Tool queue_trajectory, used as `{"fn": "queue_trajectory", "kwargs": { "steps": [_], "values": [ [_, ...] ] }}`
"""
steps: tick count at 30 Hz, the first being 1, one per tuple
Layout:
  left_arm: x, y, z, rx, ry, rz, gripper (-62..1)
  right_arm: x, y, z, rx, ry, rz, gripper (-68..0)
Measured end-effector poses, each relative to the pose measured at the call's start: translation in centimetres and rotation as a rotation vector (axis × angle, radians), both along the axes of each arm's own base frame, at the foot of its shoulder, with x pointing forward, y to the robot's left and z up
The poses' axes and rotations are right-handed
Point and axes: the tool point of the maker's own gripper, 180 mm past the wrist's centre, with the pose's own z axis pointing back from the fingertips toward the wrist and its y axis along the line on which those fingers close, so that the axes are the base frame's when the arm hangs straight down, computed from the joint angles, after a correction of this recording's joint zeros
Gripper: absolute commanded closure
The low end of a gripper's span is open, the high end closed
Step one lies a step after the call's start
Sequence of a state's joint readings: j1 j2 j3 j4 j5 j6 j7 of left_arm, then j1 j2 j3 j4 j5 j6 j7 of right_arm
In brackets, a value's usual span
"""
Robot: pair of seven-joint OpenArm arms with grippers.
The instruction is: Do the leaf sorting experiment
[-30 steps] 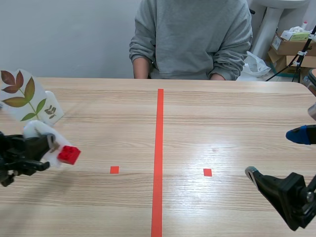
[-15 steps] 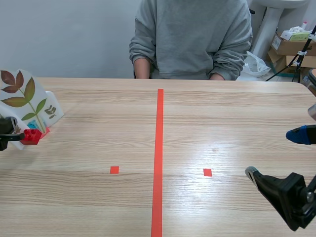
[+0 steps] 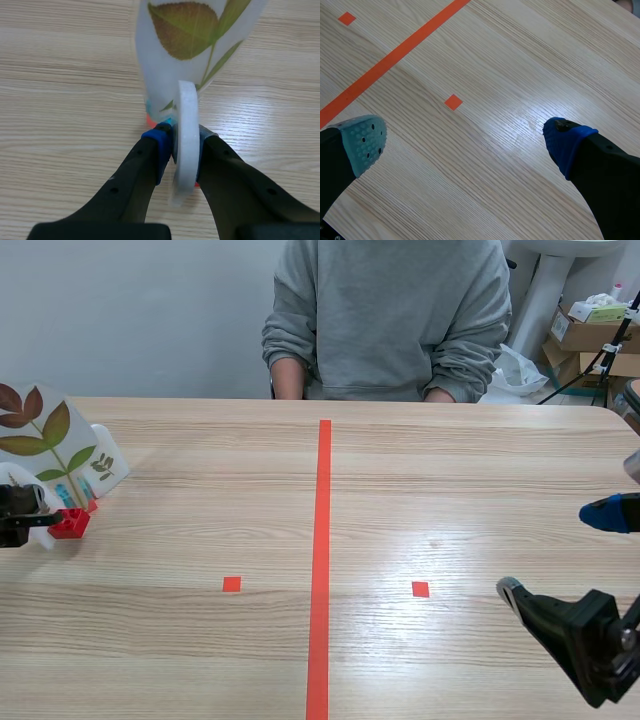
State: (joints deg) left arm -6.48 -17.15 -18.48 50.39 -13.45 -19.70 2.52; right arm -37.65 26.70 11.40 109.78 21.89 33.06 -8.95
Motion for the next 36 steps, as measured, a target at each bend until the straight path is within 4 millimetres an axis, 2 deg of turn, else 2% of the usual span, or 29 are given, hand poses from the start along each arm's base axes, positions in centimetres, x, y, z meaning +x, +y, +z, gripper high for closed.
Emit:
{"fn": "queue_trajectory", "kwargs": {
  "steps": [17, 19, 23, 26, 30, 33, 36],
  "values": [
    [-0.3, -1.1, -1.2, 0.078, 0.056, -0.065, -4.4, 0.0, 0.0, 0.0, 0.0, 0.0, 0.0, -65.7],
    [-0.4, -1.1, -1.4, 0.085, 0.065, -0.068, -9.1, 0.0, 0.0, 0.0, 0.0, 0.0, 0.0, -65.7],
    [-0.4, -1.1, -1.4, 0.088, 0.066, -0.069, -28.2, 0.0, 0.0, 0.0, 0.0, 0.0, 0.0, -65.7],
    [-0.4, -0.9, -1.4, 0.093, 0.065, -0.058, -38.4, 0.0, 0.0, 0.0, 0.0, 0.0, 0.0, -65.7],
    [-0.5, -0.8, -1.3, 0.094, 0.058, -0.055, -55.0, 0.0, 0.0, 0.0, 0.0, 0.0, 0.0, -65.7],
    [-0.8, -0.9, -1.4, 0.094, 0.044, -0.057, -60.2, 0.0, 0.0, 0.0, 0.0, 0.0, 0.0, -65.7],
    [-1.4, -0.9, -1.6, 0.094, 0.035, -0.059, -60.3, 0.0, 0.0, 0.0, 0.0, 0.0, 0.0, -65.7]
  ]
}}
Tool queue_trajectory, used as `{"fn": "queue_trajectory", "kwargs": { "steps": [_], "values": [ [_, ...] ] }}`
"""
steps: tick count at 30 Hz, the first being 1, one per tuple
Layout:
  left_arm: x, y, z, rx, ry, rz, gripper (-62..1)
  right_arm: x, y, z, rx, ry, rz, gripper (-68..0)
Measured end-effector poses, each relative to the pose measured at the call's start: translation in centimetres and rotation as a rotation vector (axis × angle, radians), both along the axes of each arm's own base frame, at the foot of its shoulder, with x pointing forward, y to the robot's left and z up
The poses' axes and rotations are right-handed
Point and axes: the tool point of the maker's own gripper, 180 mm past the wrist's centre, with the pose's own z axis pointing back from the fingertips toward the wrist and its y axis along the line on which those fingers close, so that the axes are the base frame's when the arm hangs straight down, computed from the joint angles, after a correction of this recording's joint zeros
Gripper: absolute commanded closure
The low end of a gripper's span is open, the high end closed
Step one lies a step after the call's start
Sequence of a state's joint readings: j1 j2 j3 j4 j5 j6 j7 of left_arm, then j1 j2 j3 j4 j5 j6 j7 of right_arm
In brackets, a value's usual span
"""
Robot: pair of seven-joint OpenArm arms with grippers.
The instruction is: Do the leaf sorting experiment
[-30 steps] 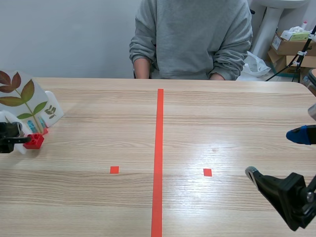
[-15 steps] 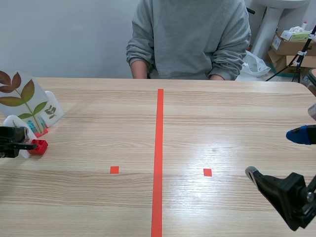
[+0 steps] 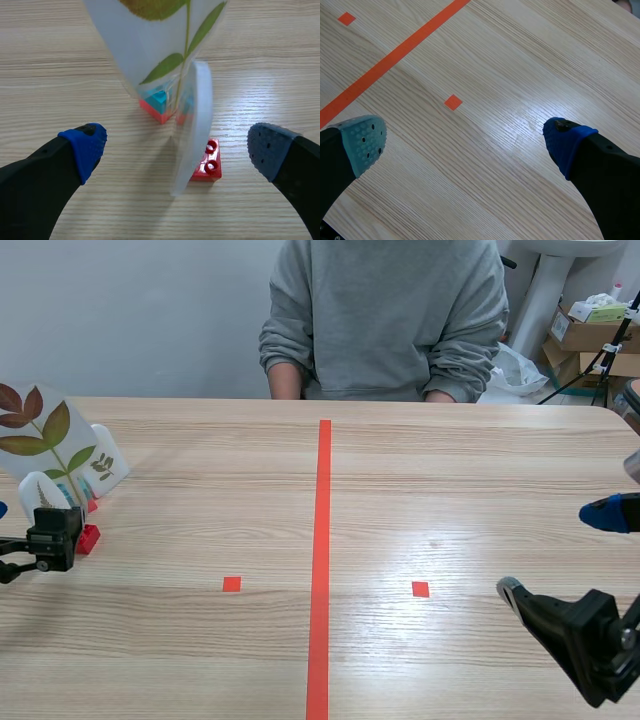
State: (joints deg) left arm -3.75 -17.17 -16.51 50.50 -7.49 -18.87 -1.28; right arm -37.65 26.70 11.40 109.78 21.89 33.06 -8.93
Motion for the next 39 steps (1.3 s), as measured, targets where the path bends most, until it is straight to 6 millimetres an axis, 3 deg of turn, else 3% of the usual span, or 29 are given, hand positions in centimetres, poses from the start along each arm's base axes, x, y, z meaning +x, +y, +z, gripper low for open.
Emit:
{"fn": "queue_trajectory", "kwargs": {
  "steps": [5, 12, 17, 22, 29, 33, 39],
  "values": [
    [-1.8, -0.1, -0.6, 0.002, -0.015, -0.012, -60.3, 0.0, 0.0, 0.0, 0.0, 0.001, 0.0, -65.7],
    [-7.5, -2.2, -0.9, 0.053, 0.042, -0.107, -60.2, 0.0, 0.0, -0.1, -0.002, 0.003, 0.0, -65.7],
    [-11.6, -6.9, 3.0, 0.072, -0.004, -0.273, -60.2, -0.2, -0.2, -0.5, -0.017, 0.023, -0.004, -65.7],
    [-14.4, -13.1, 7.8, 0.025, -0.057, -0.502, -60.2, -0.2, -0.2, -0.4, -0.016, 0.022, -0.004, -65.7],
    [-15.4, -16.7, 11.8, -0.008, -0.126, -0.619, -60.2, 0.0, 0.0, 0.0, 0.001, -0.001, 0.0, -65.7],
    [-15.6, -17.9, 12.9, -0.019, -0.112, -0.662, -60.2, 0.2, 0.2, 0.4, 0.019, -0.021, 0.003, -65.7],
    [-15.3, -18.2, 13.4, -0.087, -0.096, -0.638, -60.0, 0.3, 0.5, 0.9, 0.056, -0.033, -0.001, -65.7]
  ]
}}
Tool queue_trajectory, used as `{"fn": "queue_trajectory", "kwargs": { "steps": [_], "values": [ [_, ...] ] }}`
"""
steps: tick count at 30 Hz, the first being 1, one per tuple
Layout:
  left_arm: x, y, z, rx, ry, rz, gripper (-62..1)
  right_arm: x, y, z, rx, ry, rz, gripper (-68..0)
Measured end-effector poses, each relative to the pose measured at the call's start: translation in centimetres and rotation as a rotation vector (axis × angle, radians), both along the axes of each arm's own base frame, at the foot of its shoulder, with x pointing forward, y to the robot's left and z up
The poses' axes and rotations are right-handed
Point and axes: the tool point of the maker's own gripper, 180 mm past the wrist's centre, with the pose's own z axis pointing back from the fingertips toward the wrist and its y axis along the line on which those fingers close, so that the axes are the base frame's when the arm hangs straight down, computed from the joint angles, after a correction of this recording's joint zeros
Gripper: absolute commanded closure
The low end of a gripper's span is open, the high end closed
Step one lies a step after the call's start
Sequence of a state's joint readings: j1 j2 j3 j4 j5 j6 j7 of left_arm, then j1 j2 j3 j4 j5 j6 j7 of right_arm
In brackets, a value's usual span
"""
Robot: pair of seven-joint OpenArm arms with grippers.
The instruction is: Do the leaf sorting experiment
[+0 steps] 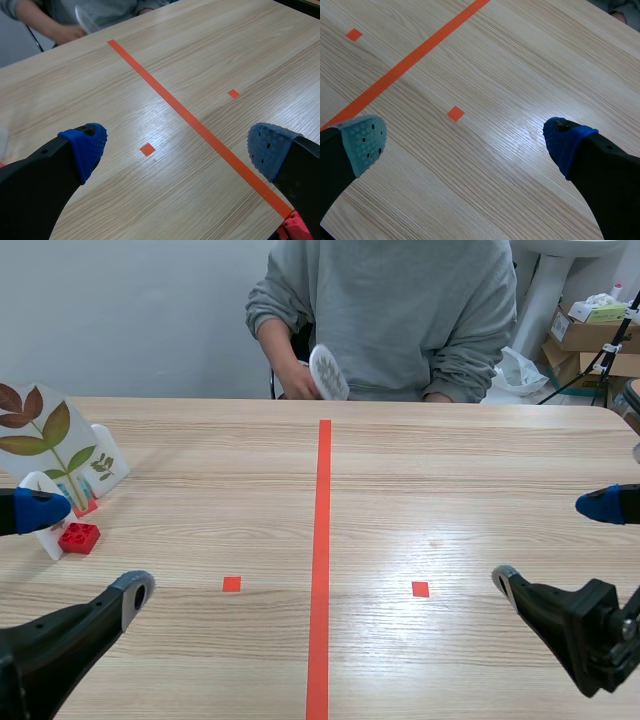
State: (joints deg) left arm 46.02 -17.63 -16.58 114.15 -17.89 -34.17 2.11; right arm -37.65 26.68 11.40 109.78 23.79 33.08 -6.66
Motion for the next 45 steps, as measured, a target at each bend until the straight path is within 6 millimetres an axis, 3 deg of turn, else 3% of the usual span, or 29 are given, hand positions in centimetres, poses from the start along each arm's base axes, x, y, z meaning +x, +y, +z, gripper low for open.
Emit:
{"fn": "queue_trajectory", "kwargs": {
  "steps": [13, 45],
  "values": [
    [-0.2, 0.1, -0.8, -0.031, 0.068, 0.046, -59.5, -0.7, 1.2, 0.2, 0.042, 0.014, 0.064, -65.7],
    [0.1, 0.7, -1.2, -0.016, 0.08, 0.078, -59.6, -0.7, 1.2, 0.2, 0.042, 0.015, 0.065, -65.7]
  ]
}}
